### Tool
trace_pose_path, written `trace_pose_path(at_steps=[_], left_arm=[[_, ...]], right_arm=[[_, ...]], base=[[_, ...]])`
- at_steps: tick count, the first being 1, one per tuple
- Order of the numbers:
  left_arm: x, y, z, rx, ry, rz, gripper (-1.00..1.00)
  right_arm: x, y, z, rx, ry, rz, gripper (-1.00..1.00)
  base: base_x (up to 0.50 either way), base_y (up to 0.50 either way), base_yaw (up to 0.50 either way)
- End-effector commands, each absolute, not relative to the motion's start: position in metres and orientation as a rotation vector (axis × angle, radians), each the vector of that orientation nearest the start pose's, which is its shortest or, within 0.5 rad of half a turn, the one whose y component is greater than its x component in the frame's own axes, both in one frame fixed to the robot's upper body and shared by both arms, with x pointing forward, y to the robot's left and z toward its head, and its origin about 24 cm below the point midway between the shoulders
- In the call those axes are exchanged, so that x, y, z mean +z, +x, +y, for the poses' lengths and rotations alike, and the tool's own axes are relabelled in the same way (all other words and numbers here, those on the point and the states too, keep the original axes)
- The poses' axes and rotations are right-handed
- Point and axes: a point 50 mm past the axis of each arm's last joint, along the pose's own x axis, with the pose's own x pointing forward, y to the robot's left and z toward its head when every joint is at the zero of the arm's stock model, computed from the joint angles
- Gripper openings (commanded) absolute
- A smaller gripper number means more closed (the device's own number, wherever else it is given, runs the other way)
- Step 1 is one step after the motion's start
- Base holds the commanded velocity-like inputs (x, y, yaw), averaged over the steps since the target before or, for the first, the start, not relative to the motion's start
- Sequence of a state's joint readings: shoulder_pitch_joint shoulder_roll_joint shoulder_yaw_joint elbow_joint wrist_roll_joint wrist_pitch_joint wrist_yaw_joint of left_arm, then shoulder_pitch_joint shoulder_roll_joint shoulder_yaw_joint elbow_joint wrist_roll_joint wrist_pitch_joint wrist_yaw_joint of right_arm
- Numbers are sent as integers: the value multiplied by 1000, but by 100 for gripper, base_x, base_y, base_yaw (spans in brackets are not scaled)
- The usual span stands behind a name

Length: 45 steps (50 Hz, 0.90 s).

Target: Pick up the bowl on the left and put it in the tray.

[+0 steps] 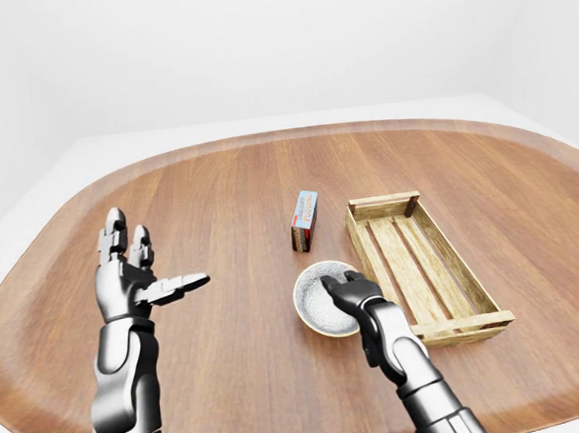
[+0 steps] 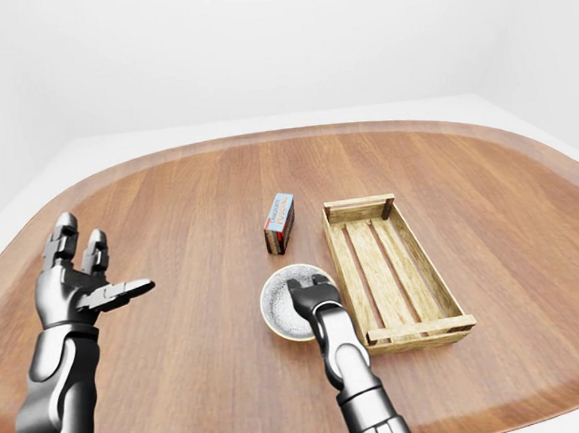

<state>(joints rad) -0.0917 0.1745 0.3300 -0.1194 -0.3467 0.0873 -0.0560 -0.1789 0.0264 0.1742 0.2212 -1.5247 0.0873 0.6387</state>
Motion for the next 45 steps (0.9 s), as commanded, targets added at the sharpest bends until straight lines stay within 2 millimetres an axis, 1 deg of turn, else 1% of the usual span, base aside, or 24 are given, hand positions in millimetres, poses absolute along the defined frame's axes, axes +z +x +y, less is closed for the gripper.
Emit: trace_pose_path(at_steps=[1, 9, 15, 21, 23, 26, 31, 37, 45], left_arm=[[103, 258, 247, 194, -173, -212, 100], [102, 258, 248, 194, -175, -208, 100], [101, 260, 248, 194, -176, -201, 100], [100, 259, 246, 190, -175, -199, 100], [99, 260, 247, 191, -175, -190, 100], [101, 259, 247, 192, -174, -201, 100], [100, 259, 246, 191, -173, -196, 100], [100, 259, 245, 188, -171, -196, 100], [102, 258, 247, 192, -171, -205, 100]], right_arm=[[1, 272, -87, 676, -1490, 407, 100], [-6, 271, -83, 684, -1457, 397, 100], [-14, 267, -85, 690, -1433, 406, 100], [-18, 265, -85, 685, -1404, 401, 100], [-21, 263, -86, 680, -1386, 401, 100], [-26, 259, -86, 684, -1368, 404, 100], [-30, 255, -85, 683, -1354, 403, 100], [-31, 255, -84, 687, -1345, 400, 100], [-38, 257, -82, 682, -1314, 401, 100]], base=[[0, 0, 0], [0, 0, 0], [0, 0, 0], [0, 0, 0], [0, 0, 0], [0, 0, 0], [0, 0, 0], [0, 0, 0], [0, 0, 0]])
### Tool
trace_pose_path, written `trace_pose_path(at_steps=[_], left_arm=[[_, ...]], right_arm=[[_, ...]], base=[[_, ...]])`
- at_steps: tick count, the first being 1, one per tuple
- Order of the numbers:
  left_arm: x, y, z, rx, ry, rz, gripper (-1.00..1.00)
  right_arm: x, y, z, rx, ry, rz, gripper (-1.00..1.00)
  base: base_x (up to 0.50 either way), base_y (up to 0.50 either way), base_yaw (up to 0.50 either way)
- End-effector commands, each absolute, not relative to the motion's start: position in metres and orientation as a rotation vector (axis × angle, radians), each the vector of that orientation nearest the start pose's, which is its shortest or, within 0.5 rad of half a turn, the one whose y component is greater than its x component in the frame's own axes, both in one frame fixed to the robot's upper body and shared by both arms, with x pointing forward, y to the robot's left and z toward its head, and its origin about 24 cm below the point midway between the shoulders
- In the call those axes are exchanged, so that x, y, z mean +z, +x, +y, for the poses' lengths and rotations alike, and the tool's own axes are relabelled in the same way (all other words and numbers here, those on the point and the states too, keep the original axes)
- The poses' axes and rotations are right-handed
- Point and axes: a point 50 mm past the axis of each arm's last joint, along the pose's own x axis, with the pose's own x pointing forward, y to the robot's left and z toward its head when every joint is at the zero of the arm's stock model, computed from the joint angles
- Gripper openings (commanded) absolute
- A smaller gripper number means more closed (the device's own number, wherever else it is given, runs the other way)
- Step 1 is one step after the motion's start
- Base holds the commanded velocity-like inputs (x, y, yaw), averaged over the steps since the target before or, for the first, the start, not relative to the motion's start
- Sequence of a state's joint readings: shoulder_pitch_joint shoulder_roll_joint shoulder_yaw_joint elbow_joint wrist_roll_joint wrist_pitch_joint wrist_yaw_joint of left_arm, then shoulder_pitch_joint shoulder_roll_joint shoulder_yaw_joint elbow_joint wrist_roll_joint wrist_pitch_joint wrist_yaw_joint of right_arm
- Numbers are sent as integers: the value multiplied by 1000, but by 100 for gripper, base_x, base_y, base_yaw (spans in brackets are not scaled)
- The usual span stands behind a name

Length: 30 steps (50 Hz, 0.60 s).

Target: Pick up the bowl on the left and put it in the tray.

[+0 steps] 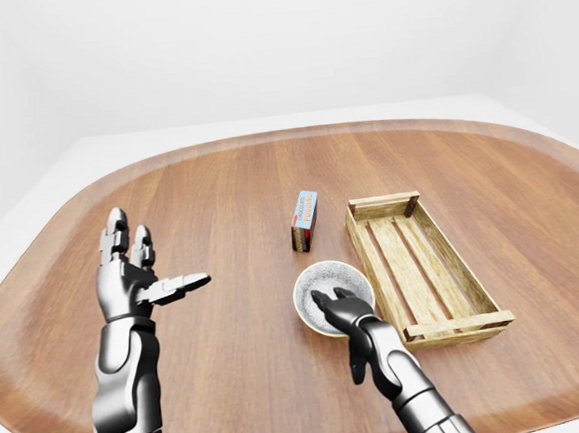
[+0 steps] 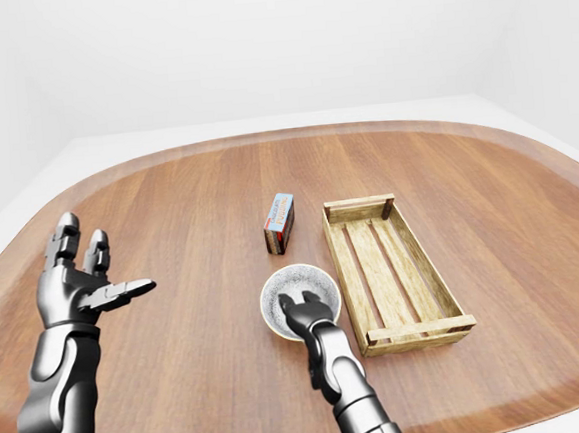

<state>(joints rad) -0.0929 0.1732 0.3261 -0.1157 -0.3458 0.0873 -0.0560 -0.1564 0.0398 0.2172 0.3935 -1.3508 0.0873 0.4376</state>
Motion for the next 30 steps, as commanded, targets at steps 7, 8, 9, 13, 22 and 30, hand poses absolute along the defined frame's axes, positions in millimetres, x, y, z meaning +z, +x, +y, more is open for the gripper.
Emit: trace_pose_path(at_steps=[7, 8, 9, 13, 22, 30], left_arm=[[102, 258, 245, 188, -169, -207, 100], [101, 258, 244, 188, -169, -205, 100], [101, 258, 244, 187, -169, -201, 100], [100, 258, 245, 189, -168, -199, 100], [100, 258, 246, 190, -167, -200, 100], [99, 258, 245, 190, -167, -196, 100]], right_arm=[[-36, 255, -80, 688, -1322, 389, -100], [-36, 255, -80, 689, -1322, 390, -100], [-36, 254, -79, 689, -1322, 388, -100], [-34, 251, -76, 697, -1332, 375, -100], [-31, 248, -70, 718, -1344, 362, -100], [-27, 247, -69, 730, -1370, 362, -100]], base=[[0, 0, 0], [0, 0, 0], [0, 0, 0], [0, 0, 0], [0, 0, 0], [0, 0, 0]])
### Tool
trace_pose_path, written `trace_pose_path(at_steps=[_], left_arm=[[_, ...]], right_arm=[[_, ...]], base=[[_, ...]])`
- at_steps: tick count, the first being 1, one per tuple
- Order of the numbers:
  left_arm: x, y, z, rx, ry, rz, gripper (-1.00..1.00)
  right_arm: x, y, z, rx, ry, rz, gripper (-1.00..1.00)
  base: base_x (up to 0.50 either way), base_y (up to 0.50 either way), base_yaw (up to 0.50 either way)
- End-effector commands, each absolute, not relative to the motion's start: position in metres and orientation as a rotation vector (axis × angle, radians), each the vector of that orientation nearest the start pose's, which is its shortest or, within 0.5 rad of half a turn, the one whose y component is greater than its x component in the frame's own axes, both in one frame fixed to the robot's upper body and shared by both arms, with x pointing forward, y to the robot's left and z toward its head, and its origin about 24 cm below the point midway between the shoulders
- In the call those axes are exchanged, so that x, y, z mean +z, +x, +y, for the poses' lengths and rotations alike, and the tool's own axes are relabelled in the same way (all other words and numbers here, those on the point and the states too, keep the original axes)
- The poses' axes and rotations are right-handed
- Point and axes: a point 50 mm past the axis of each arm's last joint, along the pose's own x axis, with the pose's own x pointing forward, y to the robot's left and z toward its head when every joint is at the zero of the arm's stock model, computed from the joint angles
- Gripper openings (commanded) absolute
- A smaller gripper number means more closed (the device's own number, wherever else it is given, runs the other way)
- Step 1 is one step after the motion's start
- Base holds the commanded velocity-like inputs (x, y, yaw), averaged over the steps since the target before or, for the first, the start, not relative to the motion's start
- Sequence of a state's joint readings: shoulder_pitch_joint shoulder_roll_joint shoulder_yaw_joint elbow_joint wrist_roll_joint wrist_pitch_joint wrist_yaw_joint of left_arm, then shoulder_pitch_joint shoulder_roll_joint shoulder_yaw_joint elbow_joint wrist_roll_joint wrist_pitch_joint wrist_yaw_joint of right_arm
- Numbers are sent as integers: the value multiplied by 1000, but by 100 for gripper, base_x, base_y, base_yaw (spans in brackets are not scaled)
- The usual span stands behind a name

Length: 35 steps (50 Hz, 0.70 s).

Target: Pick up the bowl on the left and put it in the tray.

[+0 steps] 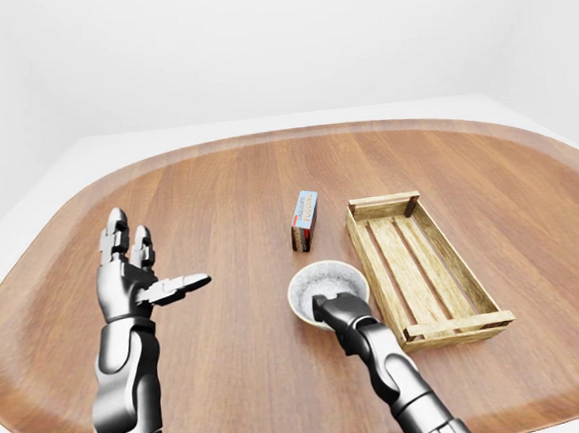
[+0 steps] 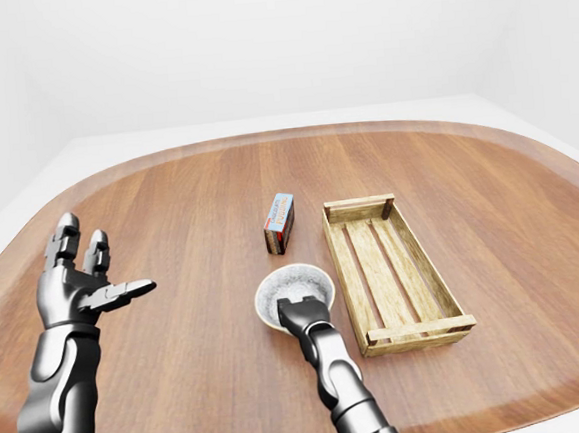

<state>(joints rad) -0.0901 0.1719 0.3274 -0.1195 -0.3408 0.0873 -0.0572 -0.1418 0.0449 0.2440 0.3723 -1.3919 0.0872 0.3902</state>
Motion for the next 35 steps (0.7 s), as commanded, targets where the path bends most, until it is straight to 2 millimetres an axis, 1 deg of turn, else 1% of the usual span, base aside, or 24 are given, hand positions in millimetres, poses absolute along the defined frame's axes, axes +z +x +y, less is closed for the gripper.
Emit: trace_pose_path(at_steps=[1, 6, 7, 8, 9, 10, 11, 15, 21, 22, 26, 28, 29, 33, 35], left_arm=[[99, 258, 245, 189, -167, -195, 100], [100, 259, 244, 187, -167, -196, 100], [100, 259, 244, 186, -167, -196, 100], [100, 258, 244, 186, -167, -199, 100], [101, 258, 244, 187, -167, -202, 100], [101, 258, 244, 187, -167, -202, 100], [101, 258, 244, 186, -167, -202, 100], [102, 257, 244, 185, -167, -207, 100], [102, 256, 245, 188, -170, -211, 100], [103, 256, 245, 189, -169, -214, 100], [102, 256, 246, 188, -170, -207, 100], [103, 256, 246, 189, -170, -212, 100], [102, 257, 245, 188, -170, -208, 100], [102, 256, 244, 186, -168, -208, 100], [102, 256, 244, 186, -169, -207, 100]], right_arm=[[-24, 247, -68, 738, -1386, 358, -100], [-10, 247, -65, 750, -1458, 347, -100], [-1, 249, -62, 754, -1508, 335, -100], [0, 249, -62, 750, -1511, 339, -100], [6, 250, -60, 753, -1544, 338, -100], [7, 250, -60, 750, -1545, 341, -100], [15, 252, -58, 745, -1580, 337, -100], [29, 256, -54, 683, -1616, 300, -100], [44, 260, -49, 625, -1647, 256, -100], [50, 262, -50, 598, -1661, 242, -100], [63, 267, -52, 534, -1676, 217, -100], [72, 270, -55, 489, -1680, 198, -100], [82, 273, -57, 449, -1680, 176, -100], [103, 278, -61, 356, -1690, 132, -100], [121, 282, -65, 279, -1701, 93, -100]], base=[[0, 0, 0], [0, 0, 0], [0, 0, 0], [0, 0, 0], [0, 0, 0], [0, 0, 0], [0, 0, 0], [0, 0, 0], [0, 0, 0], [0, 0, 0], [0, 0, 0], [0, 0, 0], [0, 0, 0], [0, 0, 0], [0, 0, 0]])
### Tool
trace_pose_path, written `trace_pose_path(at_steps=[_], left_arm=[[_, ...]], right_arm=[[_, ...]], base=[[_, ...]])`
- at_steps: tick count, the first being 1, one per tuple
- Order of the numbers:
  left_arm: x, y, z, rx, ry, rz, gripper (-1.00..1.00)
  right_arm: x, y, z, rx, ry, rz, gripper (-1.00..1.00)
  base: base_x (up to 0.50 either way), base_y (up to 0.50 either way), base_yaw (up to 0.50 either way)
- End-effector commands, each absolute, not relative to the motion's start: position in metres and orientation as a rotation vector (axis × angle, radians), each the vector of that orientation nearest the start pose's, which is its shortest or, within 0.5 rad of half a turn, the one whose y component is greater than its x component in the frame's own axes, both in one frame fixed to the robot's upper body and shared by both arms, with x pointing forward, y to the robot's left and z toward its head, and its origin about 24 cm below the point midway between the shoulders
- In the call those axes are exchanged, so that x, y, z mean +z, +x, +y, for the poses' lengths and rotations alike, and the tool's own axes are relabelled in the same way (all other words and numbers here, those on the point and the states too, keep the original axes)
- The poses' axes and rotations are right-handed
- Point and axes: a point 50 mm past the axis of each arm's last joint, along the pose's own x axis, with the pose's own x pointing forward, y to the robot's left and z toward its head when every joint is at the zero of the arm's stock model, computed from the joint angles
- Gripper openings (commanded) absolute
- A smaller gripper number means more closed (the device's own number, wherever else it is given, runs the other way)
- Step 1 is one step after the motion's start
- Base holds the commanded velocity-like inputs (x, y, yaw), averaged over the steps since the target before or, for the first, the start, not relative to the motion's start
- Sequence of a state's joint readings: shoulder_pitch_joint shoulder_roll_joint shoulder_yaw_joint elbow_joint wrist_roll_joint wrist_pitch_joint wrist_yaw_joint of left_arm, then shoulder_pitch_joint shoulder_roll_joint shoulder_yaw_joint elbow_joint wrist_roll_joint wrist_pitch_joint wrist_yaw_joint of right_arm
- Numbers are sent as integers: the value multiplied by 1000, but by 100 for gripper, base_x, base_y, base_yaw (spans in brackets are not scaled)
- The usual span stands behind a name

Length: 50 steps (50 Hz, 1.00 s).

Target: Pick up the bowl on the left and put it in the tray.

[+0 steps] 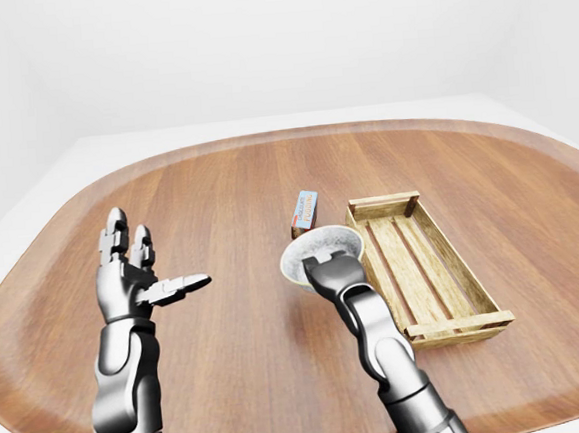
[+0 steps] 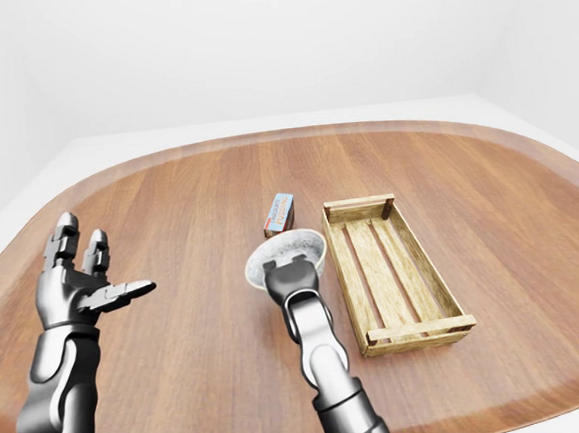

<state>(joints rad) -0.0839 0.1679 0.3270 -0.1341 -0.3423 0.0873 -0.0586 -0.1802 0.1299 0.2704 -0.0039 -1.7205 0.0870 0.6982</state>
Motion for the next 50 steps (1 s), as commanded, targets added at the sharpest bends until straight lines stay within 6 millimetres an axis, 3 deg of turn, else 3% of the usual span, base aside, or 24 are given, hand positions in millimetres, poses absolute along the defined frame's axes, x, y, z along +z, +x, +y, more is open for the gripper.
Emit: trace_pose_path(at_steps=[1, 14, 27, 43, 50], left_arm=[[102, 256, 244, 186, -169, -207, 100], [100, 257, 243, 184, -168, -201, 100], [100, 258, 242, 183, -166, -200, 100], [101, 257, 243, 184, -168, -205, 100], [101, 257, 242, 182, -166, -204, 100]], right_arm=[[122, 282, -65, 275, -1700, 93, -100], [177, 294, -85, 27, -1722, 8, -100], [205, 302, -112, -121, -1747, -4, -100], [208, 305, -136, -160, -1756, 39, -100], [197, 304, -146, -134, -1741, 80, -100]], base=[[0, 0, 0], [0, 0, 0], [0, 0, 0], [0, 0, 0], [0, 0, 0]])
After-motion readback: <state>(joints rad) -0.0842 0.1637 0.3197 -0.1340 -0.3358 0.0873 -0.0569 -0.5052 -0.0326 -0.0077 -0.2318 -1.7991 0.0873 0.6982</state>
